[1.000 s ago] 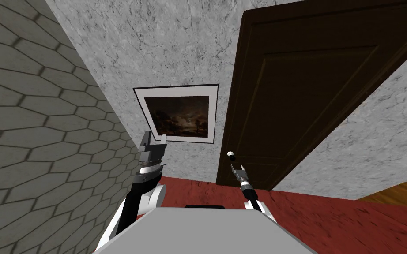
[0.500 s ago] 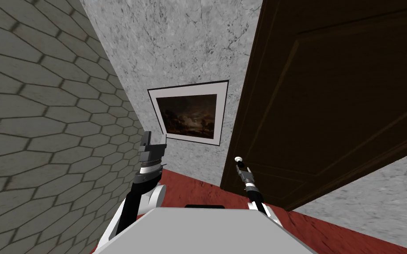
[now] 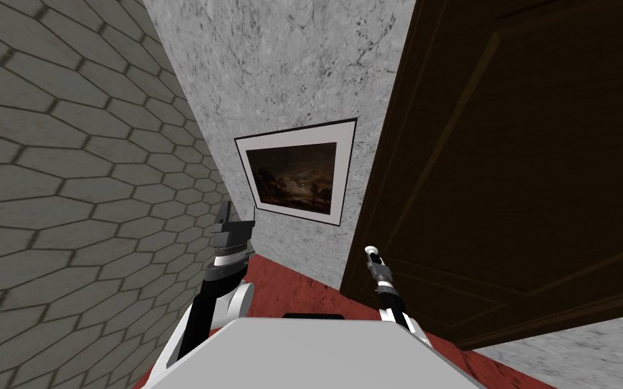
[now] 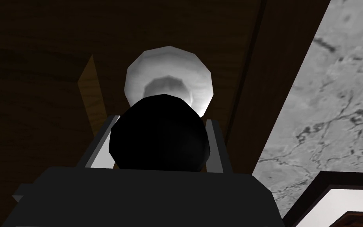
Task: Pull the door open
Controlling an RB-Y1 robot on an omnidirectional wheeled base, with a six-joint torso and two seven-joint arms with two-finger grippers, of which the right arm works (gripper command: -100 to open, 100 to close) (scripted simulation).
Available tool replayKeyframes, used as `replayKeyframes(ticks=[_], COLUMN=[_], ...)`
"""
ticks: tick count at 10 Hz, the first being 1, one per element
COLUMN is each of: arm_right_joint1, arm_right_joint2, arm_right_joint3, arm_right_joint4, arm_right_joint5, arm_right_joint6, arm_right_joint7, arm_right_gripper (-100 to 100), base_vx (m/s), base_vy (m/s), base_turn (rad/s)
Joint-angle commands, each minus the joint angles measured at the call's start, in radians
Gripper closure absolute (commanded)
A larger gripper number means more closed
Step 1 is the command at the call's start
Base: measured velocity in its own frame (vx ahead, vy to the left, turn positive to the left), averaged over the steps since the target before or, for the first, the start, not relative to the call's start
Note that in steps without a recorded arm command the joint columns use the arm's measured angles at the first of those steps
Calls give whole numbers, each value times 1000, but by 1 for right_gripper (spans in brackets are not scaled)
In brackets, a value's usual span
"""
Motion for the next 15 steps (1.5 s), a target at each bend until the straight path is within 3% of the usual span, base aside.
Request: replayKeyframes(ticks=[1,5,15], arm_right_joint1=[1,1,9], arm_right_joint2=[0,0,-26], arm_right_joint3=[1,1,54], arm_right_joint4=[-1,-1,3], arm_right_joint5=[1,1,-104], arm_right_joint6=[1,1,-2], arm_right_joint7=[-2,-2,-225], arm_right_gripper=[100,100,100], base_vx=[-5,-1,-29], base_vy=[13,2,-11], base_turn=[-8,0,45])
